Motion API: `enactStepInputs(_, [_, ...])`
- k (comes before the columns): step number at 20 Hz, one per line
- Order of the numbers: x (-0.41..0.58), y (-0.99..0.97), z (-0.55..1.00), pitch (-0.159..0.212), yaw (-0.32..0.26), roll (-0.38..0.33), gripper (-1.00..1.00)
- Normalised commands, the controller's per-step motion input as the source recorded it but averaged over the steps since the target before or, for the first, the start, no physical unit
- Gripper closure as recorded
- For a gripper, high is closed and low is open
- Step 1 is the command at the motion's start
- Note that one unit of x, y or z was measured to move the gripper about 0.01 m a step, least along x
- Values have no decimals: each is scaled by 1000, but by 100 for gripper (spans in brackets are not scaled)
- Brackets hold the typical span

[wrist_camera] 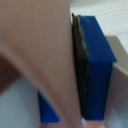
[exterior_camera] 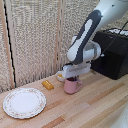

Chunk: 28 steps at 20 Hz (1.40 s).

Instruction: Please focus on the pink mug and carefully direct your gripper towards it. Gently take hold of the pink mug using your grasping instrument. Exercise caution as you elevate the pink mug off the tabletop. Shift the pink mug so it is above the white platter. With precision, slowly place the pink mug onto the white platter.

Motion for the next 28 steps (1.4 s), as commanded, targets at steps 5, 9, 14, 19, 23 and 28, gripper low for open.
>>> enactStepInputs(5, [452,47,981,23,-5,40,100])
enactStepInputs(9, [373,381,824,90,0,77,100])
enactStepInputs(14, [245,657,658,112,0,88,100])
enactStepInputs(19, [255,902,298,116,-2,9,100])
enactStepInputs(23, [234,933,42,67,-28,0,100])
enactStepInputs(28, [269,942,0,49,-31,0,100])
